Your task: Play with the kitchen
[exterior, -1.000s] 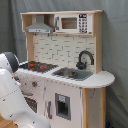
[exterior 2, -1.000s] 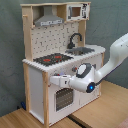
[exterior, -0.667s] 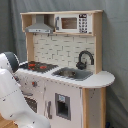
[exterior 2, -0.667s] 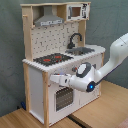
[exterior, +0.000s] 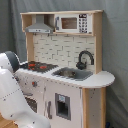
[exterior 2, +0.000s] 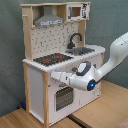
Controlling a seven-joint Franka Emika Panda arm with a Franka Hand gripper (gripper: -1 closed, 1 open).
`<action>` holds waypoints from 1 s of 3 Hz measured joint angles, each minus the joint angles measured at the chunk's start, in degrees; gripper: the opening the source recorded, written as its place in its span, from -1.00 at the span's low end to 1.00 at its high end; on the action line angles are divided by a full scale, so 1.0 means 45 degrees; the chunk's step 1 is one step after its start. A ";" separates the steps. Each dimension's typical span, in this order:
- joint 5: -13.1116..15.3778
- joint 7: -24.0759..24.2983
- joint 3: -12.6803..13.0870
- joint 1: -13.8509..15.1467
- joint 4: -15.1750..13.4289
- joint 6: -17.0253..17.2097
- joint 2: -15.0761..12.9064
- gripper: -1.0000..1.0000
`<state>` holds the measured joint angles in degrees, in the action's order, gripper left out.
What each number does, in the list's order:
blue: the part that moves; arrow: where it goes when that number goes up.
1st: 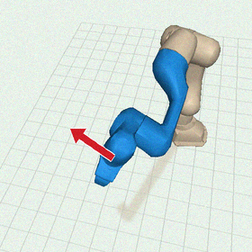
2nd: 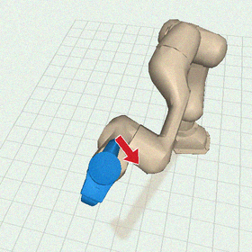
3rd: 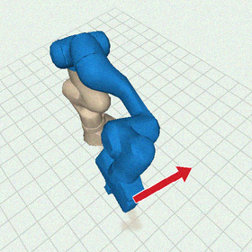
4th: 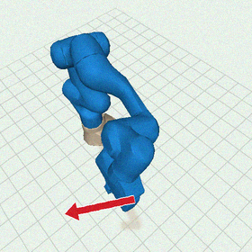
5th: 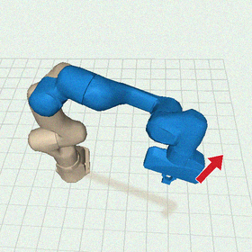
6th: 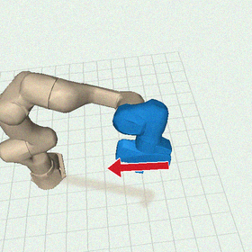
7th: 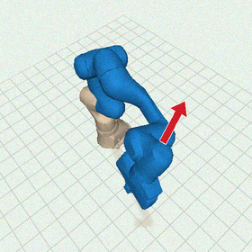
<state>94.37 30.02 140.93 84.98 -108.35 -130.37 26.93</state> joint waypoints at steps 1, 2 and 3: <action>-0.0018 0.1276 -0.0011 0.0038 -0.0028 -0.0276 -0.0103 -1.00; -0.0055 0.2522 -0.0016 0.0077 -0.0056 -0.0554 -0.0218 -1.00; -0.0104 0.3753 -0.0018 0.0134 -0.0085 -0.0891 -0.0350 -1.00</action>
<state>93.90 46.90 140.85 85.59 -108.74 -134.37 25.35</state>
